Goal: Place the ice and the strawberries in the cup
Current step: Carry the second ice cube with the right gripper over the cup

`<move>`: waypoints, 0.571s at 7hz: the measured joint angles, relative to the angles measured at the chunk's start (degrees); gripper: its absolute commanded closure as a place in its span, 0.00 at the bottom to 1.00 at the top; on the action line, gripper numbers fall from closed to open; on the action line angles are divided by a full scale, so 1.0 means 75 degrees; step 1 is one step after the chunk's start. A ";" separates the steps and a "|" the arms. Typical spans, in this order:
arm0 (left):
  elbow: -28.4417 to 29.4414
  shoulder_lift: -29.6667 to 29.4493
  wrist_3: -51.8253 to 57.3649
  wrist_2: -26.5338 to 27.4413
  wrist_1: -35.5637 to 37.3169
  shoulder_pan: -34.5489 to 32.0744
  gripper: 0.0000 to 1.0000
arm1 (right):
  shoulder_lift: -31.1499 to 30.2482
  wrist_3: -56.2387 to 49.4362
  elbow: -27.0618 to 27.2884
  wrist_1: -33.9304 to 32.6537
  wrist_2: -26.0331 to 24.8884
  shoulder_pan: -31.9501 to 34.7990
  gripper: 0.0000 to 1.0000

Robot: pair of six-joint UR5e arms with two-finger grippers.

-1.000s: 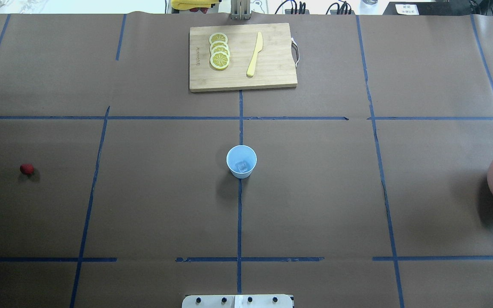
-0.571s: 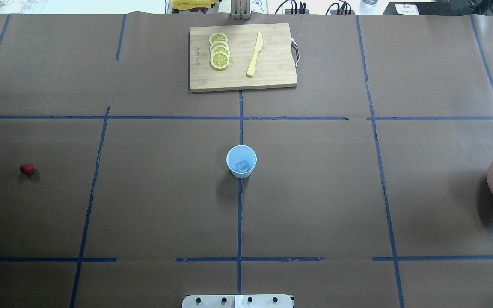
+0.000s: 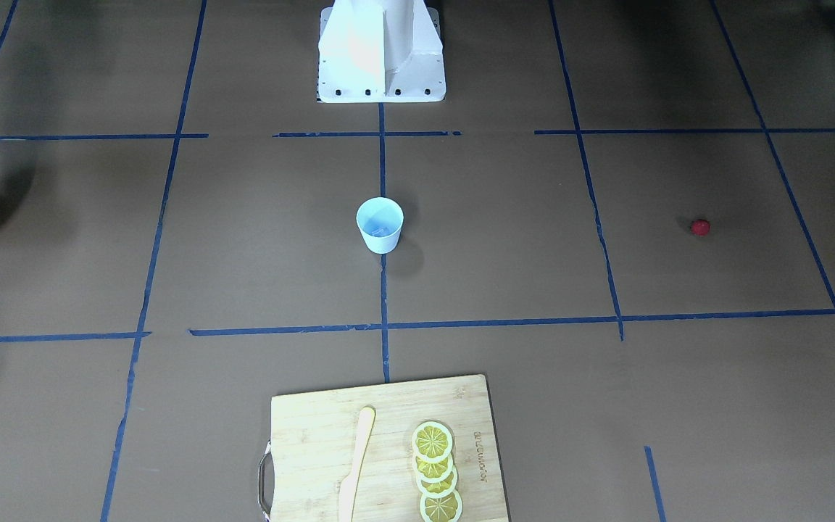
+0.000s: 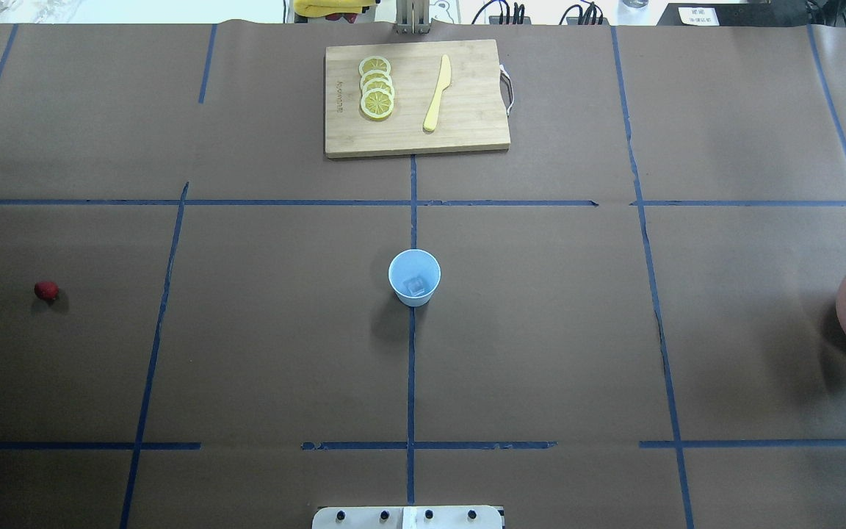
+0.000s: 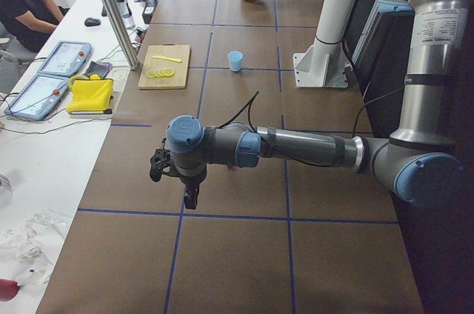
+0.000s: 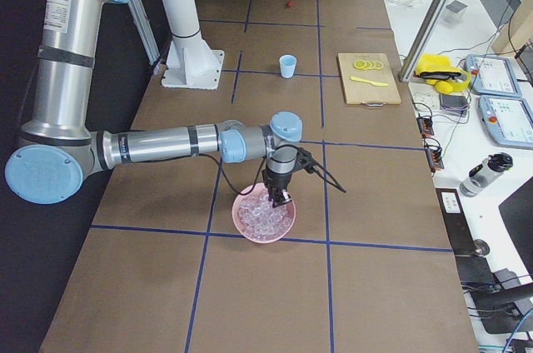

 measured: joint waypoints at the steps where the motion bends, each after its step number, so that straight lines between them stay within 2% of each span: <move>1: 0.0002 0.0000 0.0000 0.0000 0.0001 0.0000 0.00 | 0.0714 0.0328 0.0138 -0.0674 0.0301 0.0010 1.00; 2: 0.0004 0.0000 0.0000 0.0000 0.0001 0.0000 0.00 | 0.1444 0.1005 0.0169 -0.1105 0.0558 -0.0124 1.00; 4: 0.0006 0.0000 0.0000 0.0000 0.0001 0.0000 0.00 | 0.2881 0.3222 0.0079 -0.1336 0.0815 -0.1074 1.00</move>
